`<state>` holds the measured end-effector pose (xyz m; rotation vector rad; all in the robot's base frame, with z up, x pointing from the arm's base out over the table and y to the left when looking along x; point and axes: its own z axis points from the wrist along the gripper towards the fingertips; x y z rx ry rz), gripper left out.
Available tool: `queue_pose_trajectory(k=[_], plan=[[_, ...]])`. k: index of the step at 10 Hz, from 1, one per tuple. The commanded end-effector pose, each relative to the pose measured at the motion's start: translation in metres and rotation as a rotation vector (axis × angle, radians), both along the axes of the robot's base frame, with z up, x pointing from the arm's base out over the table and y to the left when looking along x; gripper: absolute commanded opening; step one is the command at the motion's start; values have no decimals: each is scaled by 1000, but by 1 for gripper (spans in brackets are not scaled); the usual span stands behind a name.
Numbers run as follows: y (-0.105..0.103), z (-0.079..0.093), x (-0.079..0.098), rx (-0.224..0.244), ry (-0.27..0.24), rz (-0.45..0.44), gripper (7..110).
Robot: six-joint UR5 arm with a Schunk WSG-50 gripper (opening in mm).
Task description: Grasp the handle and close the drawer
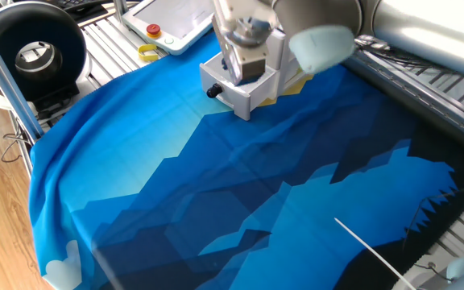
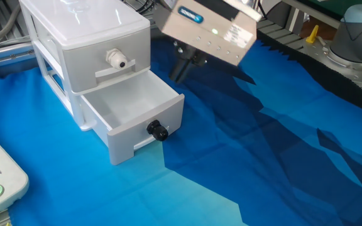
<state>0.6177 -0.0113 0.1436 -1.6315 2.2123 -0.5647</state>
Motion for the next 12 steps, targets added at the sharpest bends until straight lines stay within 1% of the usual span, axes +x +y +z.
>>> queue_pose_trajectory(k=[1,2,3,4,5,6,7,8,9,10,11,12], plan=[[14,-13,-13,11,5,42,7],[31,-16,-14,45,2,100,7],[27,-10,-7,14,-44,103,7],[19,-3,3,-38,-89,114,7],[16,-3,1,-82,-77,154,7],[13,-6,-5,-113,-47,180,7],[15,-8,-7,-104,-35,182,7],[16,-6,-4,-79,-56,148,7],[21,-3,1,-44,-81,130,7],[18,4,12,-63,-126,136,7],[13,15,24,-103,-178,149,7],[15,15,23,-105,-182,151,7]])
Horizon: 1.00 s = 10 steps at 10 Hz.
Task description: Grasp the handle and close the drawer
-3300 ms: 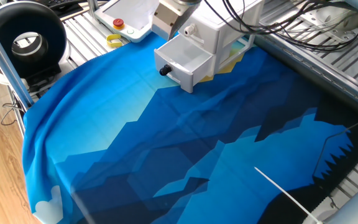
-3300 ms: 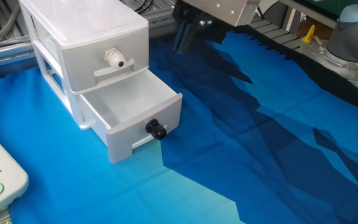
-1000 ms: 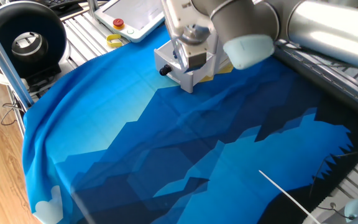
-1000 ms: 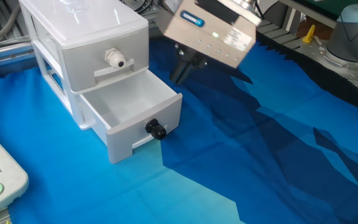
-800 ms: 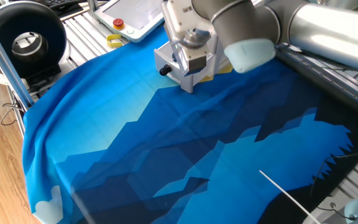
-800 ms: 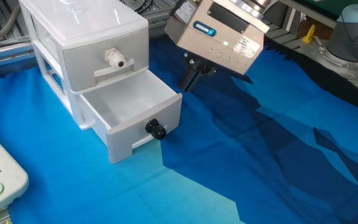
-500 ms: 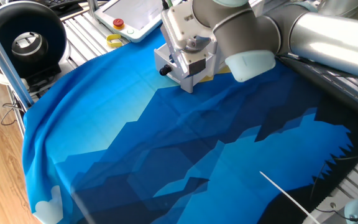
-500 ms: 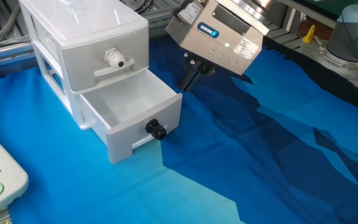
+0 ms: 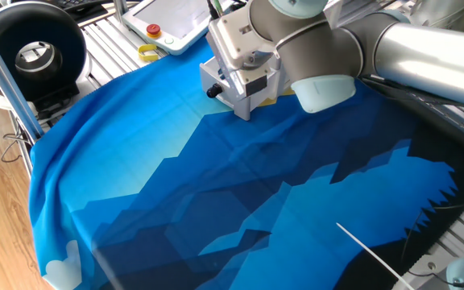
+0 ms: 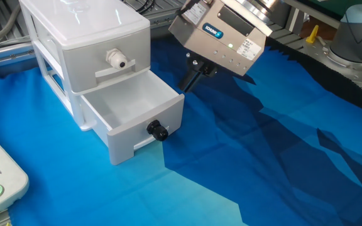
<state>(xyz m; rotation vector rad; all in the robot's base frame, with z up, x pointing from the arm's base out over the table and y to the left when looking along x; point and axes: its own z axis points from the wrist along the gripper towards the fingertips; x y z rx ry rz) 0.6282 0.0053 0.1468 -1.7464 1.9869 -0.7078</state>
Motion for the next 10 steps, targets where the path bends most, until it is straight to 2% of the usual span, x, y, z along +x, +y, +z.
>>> queue_pose_trajectory(k=[1,4,6,9,10], plan=[[1,7,7,-11,-47,7,7],[16,-1,-5,23,2,34,7],[17,-6,-11,34,34,28,7],[19,-5,-10,50,25,21,7],[18,-5,-9,41,24,22,7]])
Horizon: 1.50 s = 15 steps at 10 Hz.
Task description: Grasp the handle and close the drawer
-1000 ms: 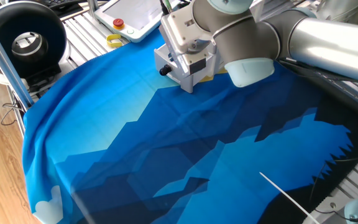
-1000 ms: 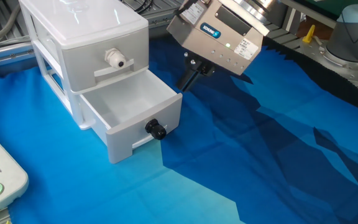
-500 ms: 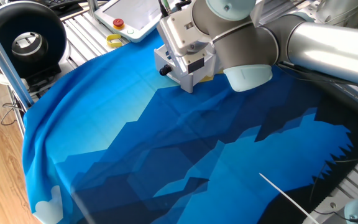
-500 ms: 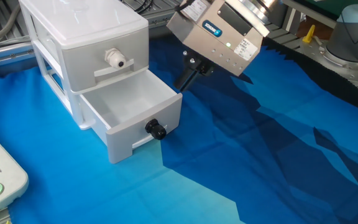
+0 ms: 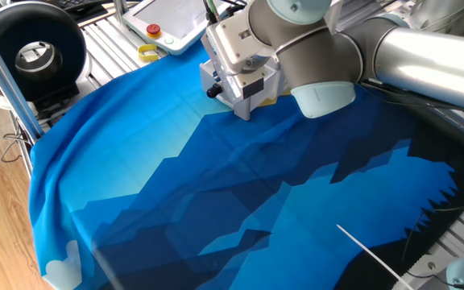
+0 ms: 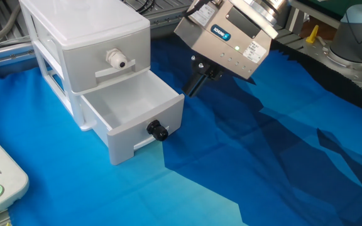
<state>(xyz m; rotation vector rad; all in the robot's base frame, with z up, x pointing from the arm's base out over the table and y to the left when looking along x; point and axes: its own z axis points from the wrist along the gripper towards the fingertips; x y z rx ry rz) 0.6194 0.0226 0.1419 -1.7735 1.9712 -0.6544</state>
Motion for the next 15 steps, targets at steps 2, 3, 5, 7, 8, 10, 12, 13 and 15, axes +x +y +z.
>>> queue_pose_trajectory(k=[2,3,5,7,8,10,12,13,15], plan=[[5,-2,-4,39,18,-11,7],[4,-3,-4,29,21,-6,7],[3,-3,-4,28,21,-8,7],[1,-1,-2,23,10,-14,7],[0,2,1,17,-7,-14,7],[-1,3,3,19,-14,-20,7],[-4,2,2,7,-10,-27,7],[-9,2,1,-21,-5,-21,7],[-12,3,1,-50,-4,-5,7]])
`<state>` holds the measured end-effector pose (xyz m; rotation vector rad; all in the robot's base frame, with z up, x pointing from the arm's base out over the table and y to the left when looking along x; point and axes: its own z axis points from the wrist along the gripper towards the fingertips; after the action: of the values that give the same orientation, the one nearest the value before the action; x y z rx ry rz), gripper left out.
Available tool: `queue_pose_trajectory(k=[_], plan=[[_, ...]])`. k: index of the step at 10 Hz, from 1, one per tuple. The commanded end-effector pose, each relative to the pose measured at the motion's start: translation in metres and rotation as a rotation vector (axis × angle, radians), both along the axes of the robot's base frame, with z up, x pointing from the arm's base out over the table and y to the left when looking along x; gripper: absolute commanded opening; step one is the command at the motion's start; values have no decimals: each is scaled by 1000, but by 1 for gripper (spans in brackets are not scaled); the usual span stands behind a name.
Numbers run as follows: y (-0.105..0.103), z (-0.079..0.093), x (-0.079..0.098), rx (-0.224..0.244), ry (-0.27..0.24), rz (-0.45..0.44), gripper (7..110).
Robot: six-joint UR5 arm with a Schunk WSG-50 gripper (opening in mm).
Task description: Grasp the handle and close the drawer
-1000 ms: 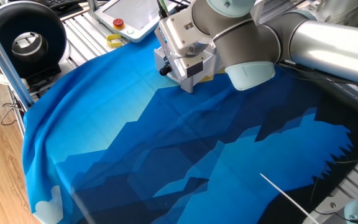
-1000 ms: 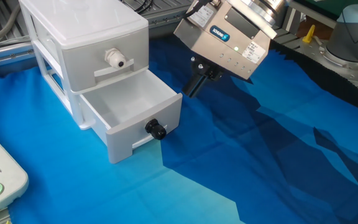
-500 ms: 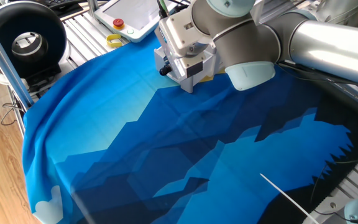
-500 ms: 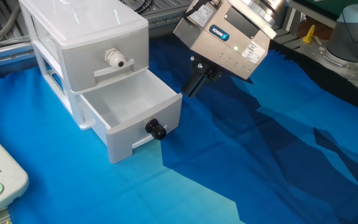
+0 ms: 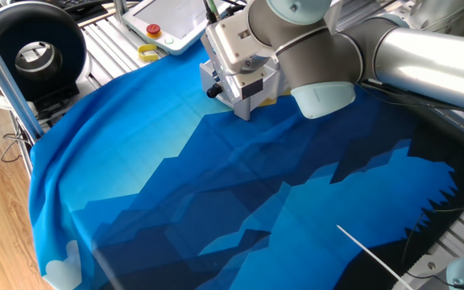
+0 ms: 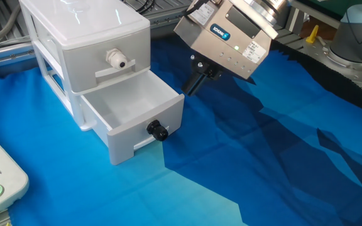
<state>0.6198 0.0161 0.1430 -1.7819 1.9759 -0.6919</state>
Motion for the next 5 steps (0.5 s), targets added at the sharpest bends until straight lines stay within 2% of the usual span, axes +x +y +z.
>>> queue_pose_trajectory(k=[1,3,5], plan=[[-3,0,-1,-7,5,1,7],[-2,0,-1,0,8,2,7],[-5,1,-1,-24,6,12,7]])
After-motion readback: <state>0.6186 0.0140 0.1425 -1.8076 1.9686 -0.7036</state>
